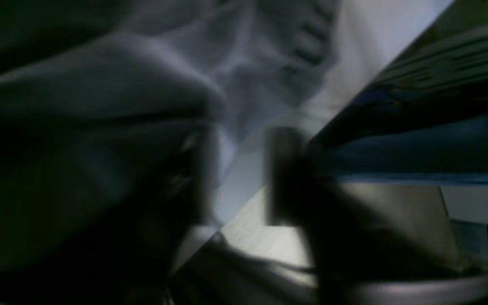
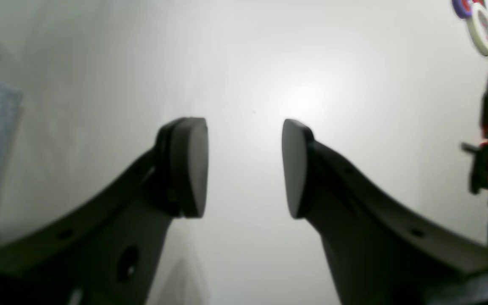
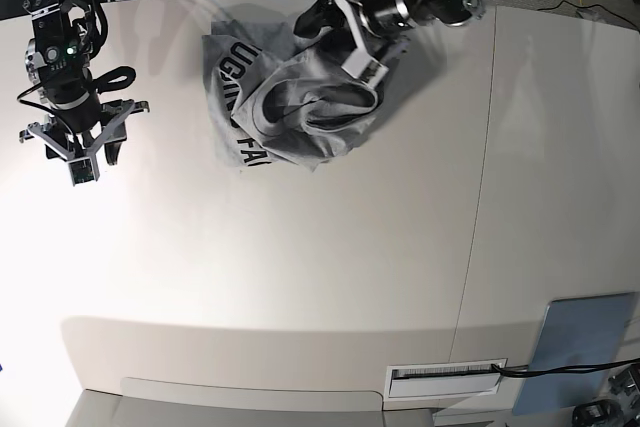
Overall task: Fold the T-shirt properly
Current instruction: 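Retract the right gripper and press the bundle with the left gripper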
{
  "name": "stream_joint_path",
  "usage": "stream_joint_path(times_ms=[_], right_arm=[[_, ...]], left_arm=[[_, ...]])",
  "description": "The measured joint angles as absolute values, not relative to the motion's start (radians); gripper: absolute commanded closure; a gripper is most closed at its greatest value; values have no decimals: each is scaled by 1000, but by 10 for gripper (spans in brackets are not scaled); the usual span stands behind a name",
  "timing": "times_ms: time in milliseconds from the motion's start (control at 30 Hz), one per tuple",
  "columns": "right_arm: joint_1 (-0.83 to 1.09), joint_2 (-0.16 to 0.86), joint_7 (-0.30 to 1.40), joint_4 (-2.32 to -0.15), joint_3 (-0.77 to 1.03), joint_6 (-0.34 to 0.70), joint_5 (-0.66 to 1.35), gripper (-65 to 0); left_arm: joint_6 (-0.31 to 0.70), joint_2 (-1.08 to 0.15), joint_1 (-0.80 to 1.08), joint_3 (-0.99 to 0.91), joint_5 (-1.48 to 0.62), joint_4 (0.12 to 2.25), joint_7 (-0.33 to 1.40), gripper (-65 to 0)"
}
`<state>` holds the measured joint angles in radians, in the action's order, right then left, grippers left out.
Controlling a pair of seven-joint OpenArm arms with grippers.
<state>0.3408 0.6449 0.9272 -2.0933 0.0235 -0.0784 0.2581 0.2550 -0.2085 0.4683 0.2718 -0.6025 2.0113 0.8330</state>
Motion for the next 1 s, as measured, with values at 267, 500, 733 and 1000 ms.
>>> stream_joint_path(times_ms=[267, 500, 733, 1000], right_arm=[[341, 645, 928, -2093, 23, -78, 247, -279], [341, 645, 917, -2093, 23, -78, 247, -279], [341, 645, 911, -2093, 23, -78, 233, -279], [340, 645, 882, -2093, 23, -78, 233, -279]], left_arm=[[255, -209, 468, 198, -567, 2012, 884, -40], [285, -208, 468, 127, -642, 2012, 934, -397], [233, -208, 471, 116, -585, 2017, 944, -400], [214, -208, 527, 116, -590, 2018, 949, -399]])
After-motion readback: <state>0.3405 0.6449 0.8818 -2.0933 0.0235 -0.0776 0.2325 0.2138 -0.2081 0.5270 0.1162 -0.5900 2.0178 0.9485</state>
